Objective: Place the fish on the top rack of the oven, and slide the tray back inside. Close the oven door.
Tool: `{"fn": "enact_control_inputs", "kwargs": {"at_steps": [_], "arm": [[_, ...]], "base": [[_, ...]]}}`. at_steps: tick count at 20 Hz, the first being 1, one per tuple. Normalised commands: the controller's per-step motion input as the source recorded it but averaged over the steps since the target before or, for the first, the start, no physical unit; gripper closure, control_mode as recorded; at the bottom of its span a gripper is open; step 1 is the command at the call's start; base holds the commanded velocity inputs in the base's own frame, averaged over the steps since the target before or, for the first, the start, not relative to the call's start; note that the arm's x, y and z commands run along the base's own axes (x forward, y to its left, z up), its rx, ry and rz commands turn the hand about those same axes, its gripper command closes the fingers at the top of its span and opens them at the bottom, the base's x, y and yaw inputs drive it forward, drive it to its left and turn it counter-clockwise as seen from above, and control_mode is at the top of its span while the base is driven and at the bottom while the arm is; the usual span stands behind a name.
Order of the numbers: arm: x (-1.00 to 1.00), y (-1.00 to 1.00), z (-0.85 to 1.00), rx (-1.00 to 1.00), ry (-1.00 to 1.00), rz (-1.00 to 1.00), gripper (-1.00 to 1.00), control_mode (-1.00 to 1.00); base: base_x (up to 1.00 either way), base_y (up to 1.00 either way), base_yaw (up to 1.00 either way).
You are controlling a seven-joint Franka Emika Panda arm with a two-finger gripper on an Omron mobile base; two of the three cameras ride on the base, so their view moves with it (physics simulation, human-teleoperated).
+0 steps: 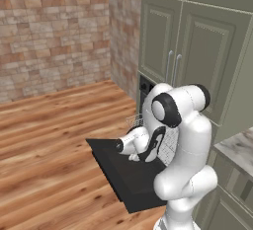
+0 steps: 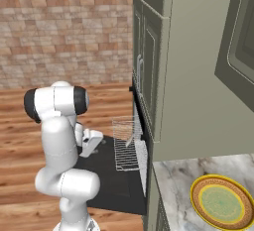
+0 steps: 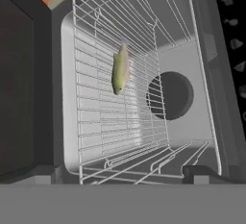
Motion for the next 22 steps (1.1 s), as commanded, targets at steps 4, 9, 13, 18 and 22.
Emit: {"fn": "enact_control_inputs", "kwargs": {"at_steps": [4, 9, 13, 18, 22], "arm": [[0.0, 0.18, -0.08, 0.0, 0.05, 0.0, -1.0, -1.0], [0.01, 0.16, -0.1, 0.0, 0.04, 0.0, -1.0, -1.0], [0.11, 0.02, -0.15, 0.0, 0.03, 0.01, -1.0, -1.0], [0.18, 0.01, -0.22, 0.01, 0.02, 0.01, -1.0, -1.0], [0.18, 0.0, -0.07, 0.05, 0.0, 0.0, -1.0, -1.0]], "base": [[0.0, 0.0, 0.0], [0.0, 0.0, 0.0], [0.0, 0.0, 0.0], [0.0, 0.0, 0.0], [0.0, 0.0, 0.0]]}}
